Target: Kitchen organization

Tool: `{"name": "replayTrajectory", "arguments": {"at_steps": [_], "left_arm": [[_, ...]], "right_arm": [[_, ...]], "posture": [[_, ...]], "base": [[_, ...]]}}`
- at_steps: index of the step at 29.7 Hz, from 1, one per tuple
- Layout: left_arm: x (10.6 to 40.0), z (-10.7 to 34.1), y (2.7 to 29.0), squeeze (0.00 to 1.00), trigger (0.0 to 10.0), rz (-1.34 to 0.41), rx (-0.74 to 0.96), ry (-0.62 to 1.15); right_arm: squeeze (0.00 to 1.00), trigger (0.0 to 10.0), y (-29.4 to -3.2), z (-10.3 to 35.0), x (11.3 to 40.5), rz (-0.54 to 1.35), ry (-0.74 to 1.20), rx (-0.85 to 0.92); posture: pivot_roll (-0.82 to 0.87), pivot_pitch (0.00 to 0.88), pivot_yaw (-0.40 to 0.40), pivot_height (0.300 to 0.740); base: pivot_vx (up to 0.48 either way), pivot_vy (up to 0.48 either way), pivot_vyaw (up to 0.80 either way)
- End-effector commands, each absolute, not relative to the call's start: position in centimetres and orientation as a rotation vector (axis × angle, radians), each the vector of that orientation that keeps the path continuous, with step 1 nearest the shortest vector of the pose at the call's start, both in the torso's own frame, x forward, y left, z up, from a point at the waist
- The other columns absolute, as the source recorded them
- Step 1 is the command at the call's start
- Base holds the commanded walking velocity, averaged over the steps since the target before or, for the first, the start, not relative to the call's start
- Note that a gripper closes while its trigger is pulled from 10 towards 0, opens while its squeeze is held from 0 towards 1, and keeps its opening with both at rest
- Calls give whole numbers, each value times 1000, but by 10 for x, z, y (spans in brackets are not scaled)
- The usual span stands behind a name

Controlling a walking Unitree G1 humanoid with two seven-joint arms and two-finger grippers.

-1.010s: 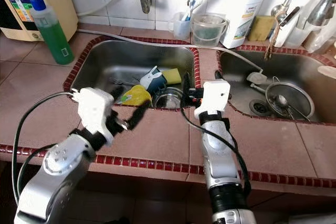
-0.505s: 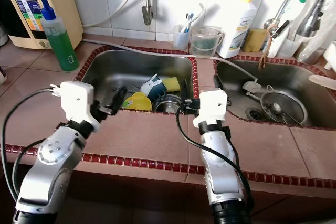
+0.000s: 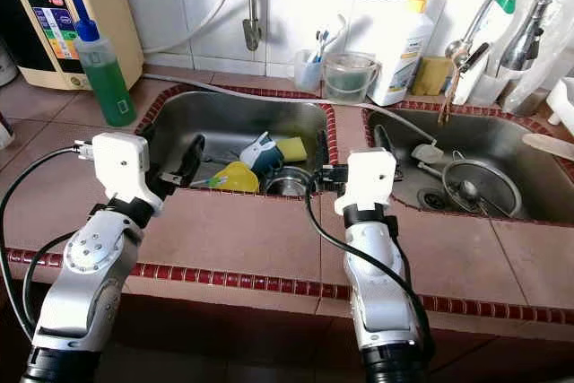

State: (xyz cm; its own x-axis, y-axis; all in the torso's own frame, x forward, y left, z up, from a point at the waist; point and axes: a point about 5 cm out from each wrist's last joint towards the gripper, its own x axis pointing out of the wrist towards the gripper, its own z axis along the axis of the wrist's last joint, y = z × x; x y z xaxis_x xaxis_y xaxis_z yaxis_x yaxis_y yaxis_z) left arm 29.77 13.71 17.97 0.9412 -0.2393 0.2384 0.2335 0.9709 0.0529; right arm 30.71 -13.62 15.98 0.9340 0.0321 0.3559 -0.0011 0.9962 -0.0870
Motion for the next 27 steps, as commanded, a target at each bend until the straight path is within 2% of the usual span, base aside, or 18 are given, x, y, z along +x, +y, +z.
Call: {"name": "replayTrajectory", "arguments": {"at_steps": [1,10,27], "left_arm": [[299,182,136,0,10000,-246,21,-260],[297,182,134,0,10000,-261,45,-273],[296,181,131,0,10000,-287,18,-272]], "right_arm": [[0,10000,-141,163,305,-6,-375,-85],[0,10000,-142,159,303,-8,-355,-97],[0,10000,-143,159,302,-6,-345,-103]], "posture": [[-118,0,-4,740],[-116,0,-7,740],[-119,0,-11,740]], "base": [[0,0,0],[0,0,0],[0,-468,0]]}}
